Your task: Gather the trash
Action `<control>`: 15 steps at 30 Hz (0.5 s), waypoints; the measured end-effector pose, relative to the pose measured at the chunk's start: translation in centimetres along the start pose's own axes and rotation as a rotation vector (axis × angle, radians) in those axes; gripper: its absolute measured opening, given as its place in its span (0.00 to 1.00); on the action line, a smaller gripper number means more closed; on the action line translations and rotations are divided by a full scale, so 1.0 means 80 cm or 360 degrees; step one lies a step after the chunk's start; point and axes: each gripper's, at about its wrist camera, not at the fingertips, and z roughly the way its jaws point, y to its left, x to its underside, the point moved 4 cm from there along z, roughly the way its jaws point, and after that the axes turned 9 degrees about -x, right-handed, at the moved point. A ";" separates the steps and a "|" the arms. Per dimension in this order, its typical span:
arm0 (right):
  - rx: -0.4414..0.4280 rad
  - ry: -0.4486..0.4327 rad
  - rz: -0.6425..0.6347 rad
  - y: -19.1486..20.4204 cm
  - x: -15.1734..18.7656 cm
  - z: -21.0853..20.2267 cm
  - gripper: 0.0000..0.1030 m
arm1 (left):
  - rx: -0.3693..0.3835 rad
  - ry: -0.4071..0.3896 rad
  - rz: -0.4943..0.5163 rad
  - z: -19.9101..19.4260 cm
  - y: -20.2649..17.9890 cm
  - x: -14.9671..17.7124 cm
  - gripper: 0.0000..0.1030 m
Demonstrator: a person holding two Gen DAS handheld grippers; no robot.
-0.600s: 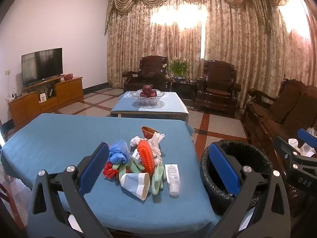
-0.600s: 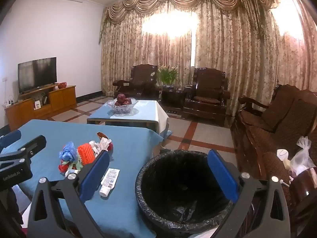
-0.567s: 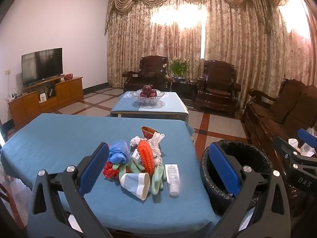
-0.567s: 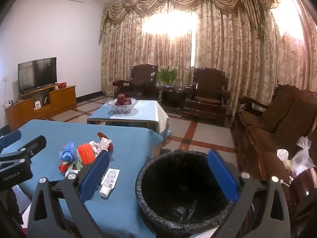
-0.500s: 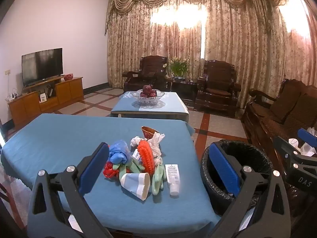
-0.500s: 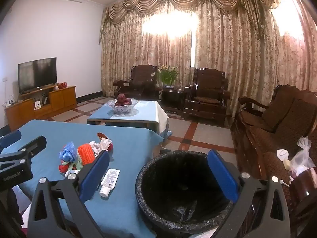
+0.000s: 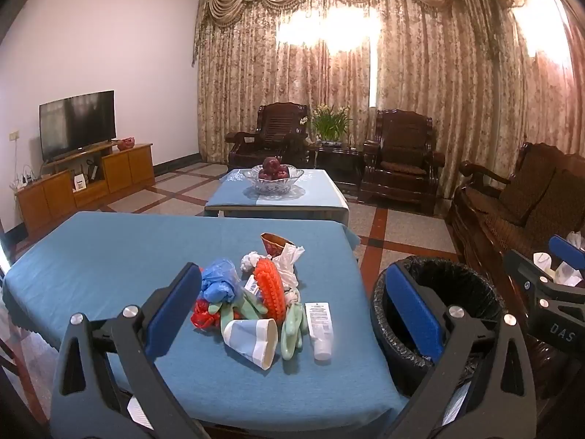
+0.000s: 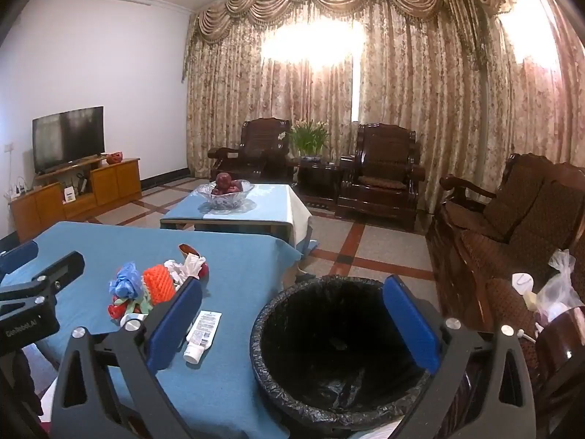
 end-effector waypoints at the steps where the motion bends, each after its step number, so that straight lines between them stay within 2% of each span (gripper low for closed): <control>1: 0.0000 0.0000 0.0000 0.000 0.000 0.000 0.94 | 0.0001 0.0000 0.0001 0.000 0.000 0.000 0.95; 15: -0.0002 0.0004 0.0003 0.000 0.000 0.001 0.94 | -0.0001 -0.0004 0.0006 0.000 0.002 0.001 0.95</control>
